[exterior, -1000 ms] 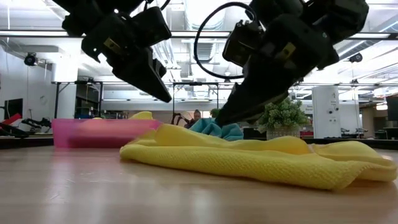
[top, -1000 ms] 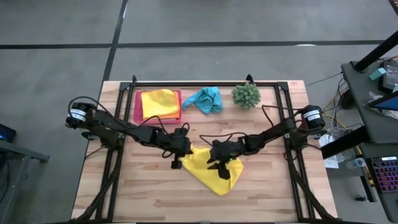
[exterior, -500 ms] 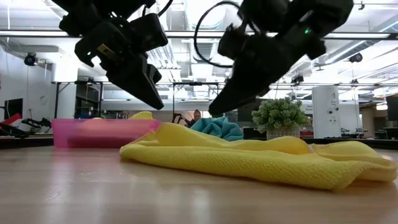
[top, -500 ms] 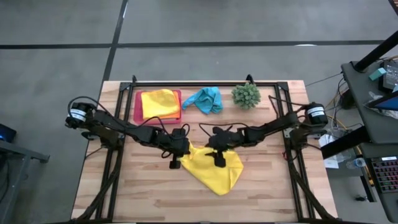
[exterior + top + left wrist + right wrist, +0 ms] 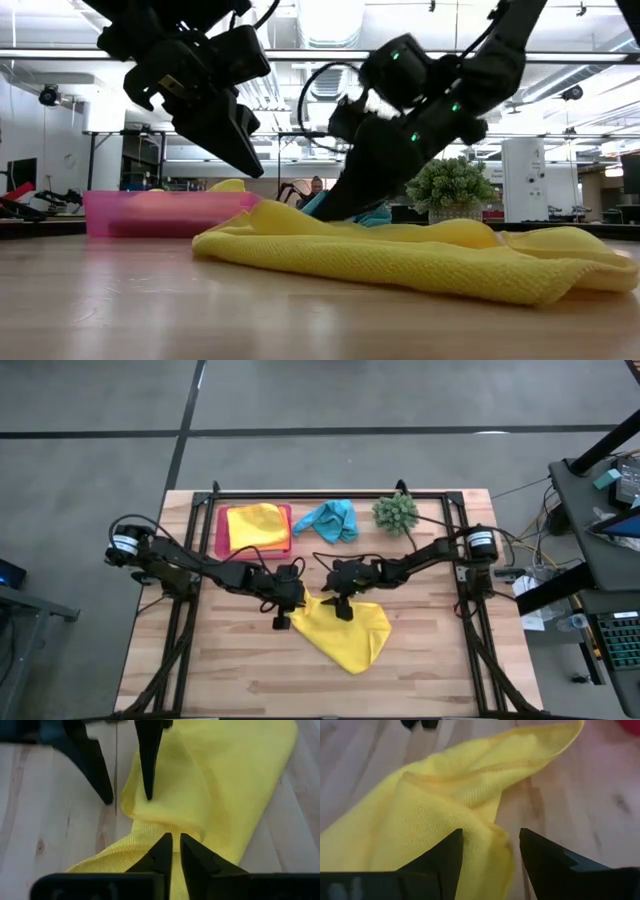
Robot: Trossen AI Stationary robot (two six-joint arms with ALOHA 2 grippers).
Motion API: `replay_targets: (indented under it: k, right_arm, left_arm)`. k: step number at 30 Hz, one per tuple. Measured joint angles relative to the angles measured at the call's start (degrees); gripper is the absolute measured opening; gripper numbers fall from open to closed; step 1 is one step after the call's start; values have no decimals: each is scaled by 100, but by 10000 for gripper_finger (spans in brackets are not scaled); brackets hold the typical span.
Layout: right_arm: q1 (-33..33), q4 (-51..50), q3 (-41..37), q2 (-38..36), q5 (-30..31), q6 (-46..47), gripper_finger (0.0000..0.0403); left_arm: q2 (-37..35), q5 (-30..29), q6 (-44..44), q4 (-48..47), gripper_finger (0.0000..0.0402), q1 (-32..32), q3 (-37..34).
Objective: Fold microfiber towels
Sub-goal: Fold the yellow towel
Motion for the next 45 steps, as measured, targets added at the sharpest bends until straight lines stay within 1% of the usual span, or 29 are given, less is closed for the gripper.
replay_targets:
  k: [3,6,8,12,14,15,18,20,22,24,28,31,34,40,42,45]
  right_arm:
    - [12,-14,148,244,-23,-46,176]
    - [-4,-21,267,385,-158,-4,151]
    - [-13,-51,274,410,-166,0,125]
    - [-13,-151,287,341,-161,11,53]
    - [-13,-202,285,280,-161,41,22]
    - [-11,-228,285,246,-161,42,17]
    - [-11,-495,308,158,-154,40,15]
    - [-11,-642,324,91,-148,14,15]
    - [-11,-782,324,-7,-118,-25,15]
    - [-13,-859,326,-73,-108,-60,17]
    - [-11,-905,333,-161,-105,-81,31]
    - [-12,-895,337,-224,-105,-112,45]
    - [-12,-919,342,-239,-103,-109,65]
    - [-12,-997,342,-241,-79,-154,112]
    - [-12,-1046,342,-241,-68,-192,117]
    - [-4,-1096,342,-241,-66,-225,110]
  left_arm:
    - [0,-52,-2,1,53,32,0]
    - [0,-137,-8,6,80,49,0]
    - [-2,-143,-11,0,94,55,-8]
    - [-4,-157,-37,18,112,56,-52]
    - [-4,-352,-31,-10,115,54,-103]
    - [-4,-529,-33,5,116,54,-138]
    - [-4,-1145,-47,2,117,57,-241]
    - [-4,-1322,-47,5,117,58,-342]
    - [-4,-1320,-68,3,116,56,-476]
    - [-2,-1316,-294,2,116,54,-615]
    - [183,-1319,-636,86,116,54,-772]
    - [360,-1306,-651,576,116,54,-865]
    - [556,-1273,-655,837,116,52,-890]
    - [726,-870,-829,830,115,47,-883]
    - [739,-743,-980,797,115,41,-894]
    - [726,-658,-1107,634,115,-3,-897]
